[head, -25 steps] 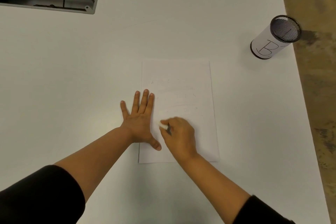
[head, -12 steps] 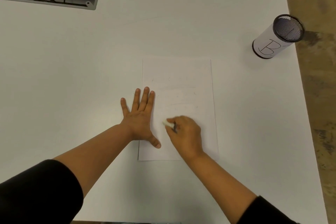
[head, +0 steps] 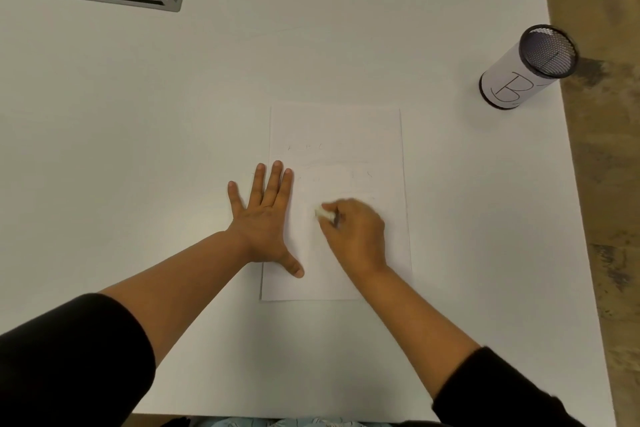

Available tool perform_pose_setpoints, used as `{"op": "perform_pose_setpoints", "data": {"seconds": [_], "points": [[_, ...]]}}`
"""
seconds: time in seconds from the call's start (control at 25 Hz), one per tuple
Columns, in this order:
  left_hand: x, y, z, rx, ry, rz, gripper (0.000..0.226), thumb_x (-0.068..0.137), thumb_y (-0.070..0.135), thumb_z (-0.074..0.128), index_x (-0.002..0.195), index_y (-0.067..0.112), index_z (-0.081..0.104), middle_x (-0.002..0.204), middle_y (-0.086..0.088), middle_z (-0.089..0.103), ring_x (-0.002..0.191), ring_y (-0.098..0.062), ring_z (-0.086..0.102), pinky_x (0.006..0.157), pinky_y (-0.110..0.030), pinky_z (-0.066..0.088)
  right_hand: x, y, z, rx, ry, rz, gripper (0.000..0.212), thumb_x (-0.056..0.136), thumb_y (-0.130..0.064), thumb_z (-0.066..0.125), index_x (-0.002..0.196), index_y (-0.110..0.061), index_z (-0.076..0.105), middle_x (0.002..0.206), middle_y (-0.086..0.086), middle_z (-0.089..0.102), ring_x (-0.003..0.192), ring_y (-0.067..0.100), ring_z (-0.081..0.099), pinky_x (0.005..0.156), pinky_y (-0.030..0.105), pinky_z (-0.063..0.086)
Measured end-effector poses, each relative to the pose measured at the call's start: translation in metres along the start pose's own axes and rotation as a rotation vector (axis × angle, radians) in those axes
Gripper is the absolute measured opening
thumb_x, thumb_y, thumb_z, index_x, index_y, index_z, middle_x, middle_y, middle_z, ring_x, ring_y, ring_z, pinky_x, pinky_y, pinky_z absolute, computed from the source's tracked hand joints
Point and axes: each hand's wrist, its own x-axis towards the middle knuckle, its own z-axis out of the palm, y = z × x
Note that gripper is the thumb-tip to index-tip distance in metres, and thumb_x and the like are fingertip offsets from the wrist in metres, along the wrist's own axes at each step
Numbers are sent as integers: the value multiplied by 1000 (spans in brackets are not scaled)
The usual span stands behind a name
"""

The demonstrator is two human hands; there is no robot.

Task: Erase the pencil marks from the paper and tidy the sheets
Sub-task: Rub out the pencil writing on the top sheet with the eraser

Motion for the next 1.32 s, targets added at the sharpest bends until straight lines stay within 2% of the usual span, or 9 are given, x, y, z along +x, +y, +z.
{"op": "perform_pose_setpoints", "data": {"seconds": [0.12,0.32,0.56,0.76,0.96,1.08,1.16,1.24,1.32], "points": [[-1,-1,1,3,10,1,156,42,77,72,118,21,-51,129,1,-55,123,-24,-49,101,-61,-21,31,-1,3,13,52,50,8,78,-11,71,81,-4,69,75,10,69,68,22,61,61,30,51],[-1,0,1,5,5,5,155,42,77,72,119,21,-51,128,2,-55,122,-24,-49,100,-61,-21,-35,-2,0,13,-58,-1,10,73,-7,74,82,-5,69,71,9,66,65,22,60,60,27,50],[-2,0,0,-9,5,4,156,41,76,74,120,21,-49,129,2,-55,122,-24,-49,100,-60,-22,27,-1,3,28,50,58,9,77,-10,72,83,-4,69,77,10,69,68,20,60,62,32,53],[-1,0,2,-7,6,6,156,41,76,73,115,22,-53,128,2,-56,123,-24,-49,100,-60,-23,-31,2,-1,12,-54,-7,9,72,-6,75,79,-5,69,70,8,66,63,22,60,58,30,52],[-1,0,1,-3,13,2,157,41,77,73,117,22,-52,129,2,-55,124,-24,-48,101,-61,-21,37,3,-1,12,60,43,5,75,-7,72,78,-4,69,74,9,69,66,20,61,59,28,51],[-1,1,1,-11,12,1,156,41,76,74,116,22,-53,129,2,-55,124,-24,-48,100,-60,-23,9,4,2,1,21,60,7,76,-9,71,82,-6,69,74,8,68,68,20,61,61,26,49],[-2,1,1,-4,13,3,156,42,76,73,115,22,-54,128,2,-56,125,-25,-48,99,-59,-23,-22,1,4,-20,-47,-8,9,74,-8,73,81,-7,69,71,8,67,66,22,61,59,29,51],[-1,0,1,-3,11,2,156,43,76,73,115,21,-53,128,2,-56,124,-25,-48,100,-60,-23,-8,0,4,-20,-73,-46,9,73,-8,73,82,-6,70,72,9,68,66,24,62,60,31,53],[-1,1,1,1,7,0,156,42,76,73,117,21,-53,129,1,-56,124,-25,-49,100,-61,-22,31,-3,6,-31,-29,-25,11,75,-8,71,85,-4,70,78,11,70,72,26,64,64,29,50]]}}
